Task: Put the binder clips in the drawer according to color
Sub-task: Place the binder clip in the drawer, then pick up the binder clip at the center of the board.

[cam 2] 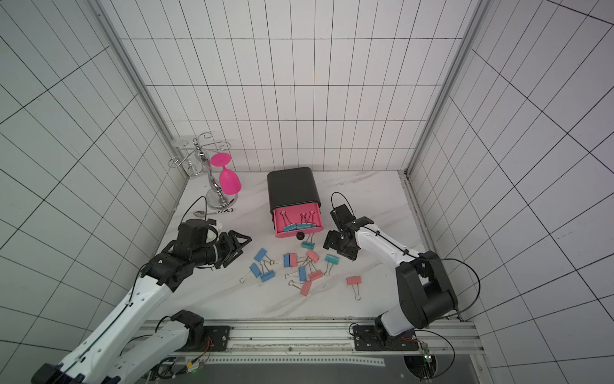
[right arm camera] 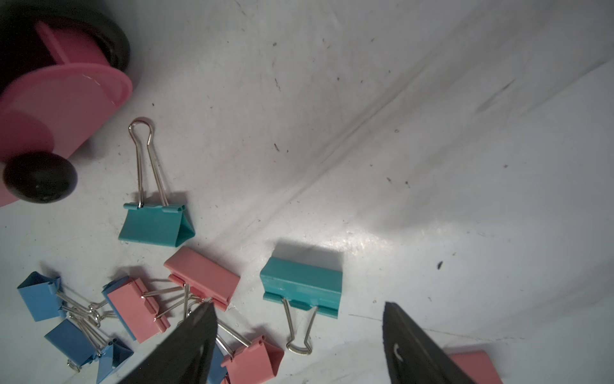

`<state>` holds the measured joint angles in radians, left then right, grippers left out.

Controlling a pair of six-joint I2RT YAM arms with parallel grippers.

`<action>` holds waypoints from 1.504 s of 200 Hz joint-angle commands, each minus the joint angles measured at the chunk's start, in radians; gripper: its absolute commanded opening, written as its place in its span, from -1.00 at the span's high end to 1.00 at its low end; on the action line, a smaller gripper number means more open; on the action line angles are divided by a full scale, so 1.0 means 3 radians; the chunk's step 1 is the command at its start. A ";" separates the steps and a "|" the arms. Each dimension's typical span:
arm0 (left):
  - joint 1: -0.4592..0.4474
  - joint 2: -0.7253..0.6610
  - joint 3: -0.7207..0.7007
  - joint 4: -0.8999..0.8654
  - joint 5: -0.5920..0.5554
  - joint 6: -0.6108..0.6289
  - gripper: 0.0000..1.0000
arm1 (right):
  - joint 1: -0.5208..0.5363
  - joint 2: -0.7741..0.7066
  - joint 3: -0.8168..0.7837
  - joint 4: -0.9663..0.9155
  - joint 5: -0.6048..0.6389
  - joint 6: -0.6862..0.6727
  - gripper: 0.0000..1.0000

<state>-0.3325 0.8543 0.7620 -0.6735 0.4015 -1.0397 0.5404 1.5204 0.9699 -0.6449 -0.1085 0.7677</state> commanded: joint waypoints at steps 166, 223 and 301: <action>0.0013 0.0091 -0.0034 0.0147 0.0037 -0.0016 -0.33 | 0.0082 0.0484 -0.0170 0.0235 -0.0207 0.0054 -0.36; 0.0011 0.0069 -0.0017 0.0124 0.0078 0.0004 -0.34 | 0.0113 0.0330 -0.0283 0.0154 -0.0090 0.0155 -0.11; 0.0014 0.0189 0.0217 0.0011 0.0084 0.0079 -0.34 | 0.0009 -0.0115 -0.0431 0.0077 -0.0050 0.0187 0.14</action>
<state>-0.3325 0.9009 0.7784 -0.6598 0.4202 -1.0424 0.5552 1.5414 0.8478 -0.5816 -0.1505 0.8124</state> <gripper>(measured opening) 0.669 0.524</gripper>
